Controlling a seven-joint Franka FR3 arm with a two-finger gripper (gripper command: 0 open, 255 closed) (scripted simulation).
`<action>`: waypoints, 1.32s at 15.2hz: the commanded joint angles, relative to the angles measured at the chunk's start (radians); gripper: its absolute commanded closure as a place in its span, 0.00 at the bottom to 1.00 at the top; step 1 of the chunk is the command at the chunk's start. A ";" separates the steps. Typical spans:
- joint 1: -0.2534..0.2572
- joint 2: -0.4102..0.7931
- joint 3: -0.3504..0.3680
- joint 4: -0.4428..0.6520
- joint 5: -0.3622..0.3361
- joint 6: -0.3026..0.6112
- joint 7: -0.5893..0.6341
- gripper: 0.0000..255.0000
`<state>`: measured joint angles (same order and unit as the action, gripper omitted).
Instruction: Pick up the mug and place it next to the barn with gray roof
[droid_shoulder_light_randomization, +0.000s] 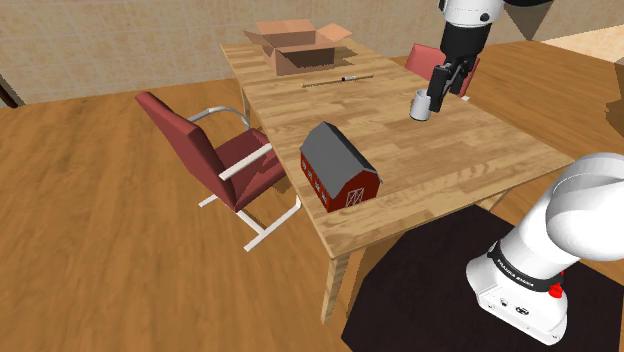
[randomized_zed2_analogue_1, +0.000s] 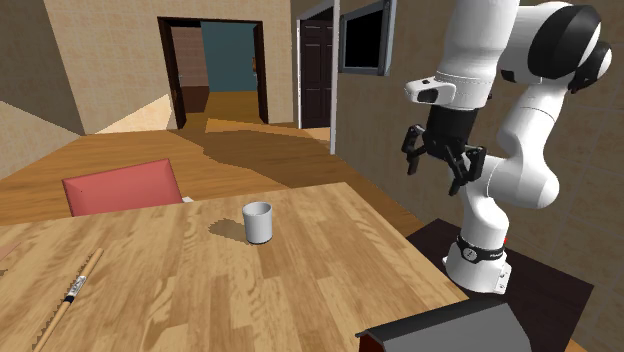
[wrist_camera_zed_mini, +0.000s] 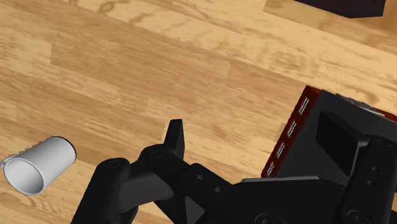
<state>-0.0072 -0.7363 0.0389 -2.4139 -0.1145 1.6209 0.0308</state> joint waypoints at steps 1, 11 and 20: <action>0.000 0.000 0.000 0.000 0.000 0.000 0.000 0.00; -0.072 0.199 -0.199 0.027 -0.105 0.208 -0.215 0.00; -0.107 0.471 -0.361 0.165 -0.103 0.373 -0.418 0.00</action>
<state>-0.1119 -0.3063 -0.3031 -2.2714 -0.2234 1.9715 -0.3610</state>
